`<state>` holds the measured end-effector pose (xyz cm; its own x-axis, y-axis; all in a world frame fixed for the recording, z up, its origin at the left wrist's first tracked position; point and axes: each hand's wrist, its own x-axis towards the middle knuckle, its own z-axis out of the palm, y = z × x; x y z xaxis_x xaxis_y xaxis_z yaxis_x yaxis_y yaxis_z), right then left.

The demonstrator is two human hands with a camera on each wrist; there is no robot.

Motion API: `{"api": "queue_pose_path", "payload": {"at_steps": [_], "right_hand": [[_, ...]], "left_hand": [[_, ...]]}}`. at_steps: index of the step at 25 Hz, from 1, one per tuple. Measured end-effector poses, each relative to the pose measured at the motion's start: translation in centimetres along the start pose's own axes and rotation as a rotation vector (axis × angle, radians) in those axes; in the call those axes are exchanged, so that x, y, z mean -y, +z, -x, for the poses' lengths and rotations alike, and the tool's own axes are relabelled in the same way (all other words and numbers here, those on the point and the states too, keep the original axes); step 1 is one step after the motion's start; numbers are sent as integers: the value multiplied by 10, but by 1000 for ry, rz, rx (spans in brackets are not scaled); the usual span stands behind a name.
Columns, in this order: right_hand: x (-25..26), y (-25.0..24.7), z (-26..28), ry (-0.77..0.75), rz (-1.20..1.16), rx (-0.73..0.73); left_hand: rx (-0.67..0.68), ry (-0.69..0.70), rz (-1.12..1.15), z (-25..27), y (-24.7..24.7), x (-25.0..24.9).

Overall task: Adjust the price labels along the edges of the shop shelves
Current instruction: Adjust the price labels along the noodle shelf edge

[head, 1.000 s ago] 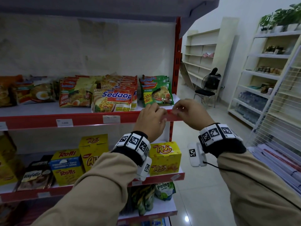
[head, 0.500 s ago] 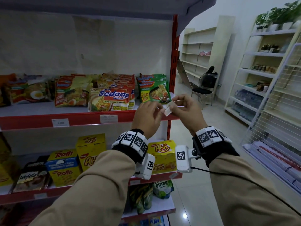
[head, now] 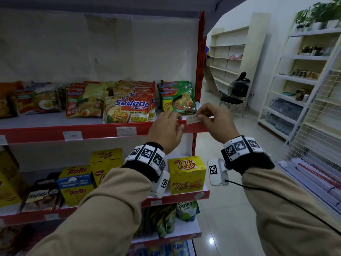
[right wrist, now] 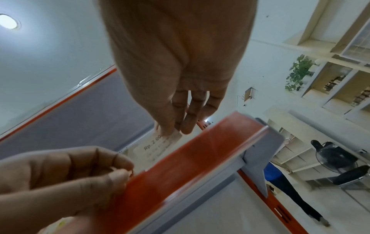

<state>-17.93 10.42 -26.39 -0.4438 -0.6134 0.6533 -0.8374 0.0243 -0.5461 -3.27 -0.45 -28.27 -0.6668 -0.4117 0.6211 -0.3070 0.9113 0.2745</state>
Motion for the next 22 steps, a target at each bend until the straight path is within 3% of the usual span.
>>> {"api": "queue_pose_path", "payload": {"at_steps": [11,15,18,22], "right_hand": [[-8,5,4,-69,168,159],[-10,5,4,31,-70,43],[-11,6,4,25,-61,-35],[-11,9,4,3,-55,26]], "left_hand": [[-1,21,-79,0,7,0],[21,0,-83,0,6,-1],[8,-15,-36,1,5,-2],[10,-13,-28,1,5,-4]]}}
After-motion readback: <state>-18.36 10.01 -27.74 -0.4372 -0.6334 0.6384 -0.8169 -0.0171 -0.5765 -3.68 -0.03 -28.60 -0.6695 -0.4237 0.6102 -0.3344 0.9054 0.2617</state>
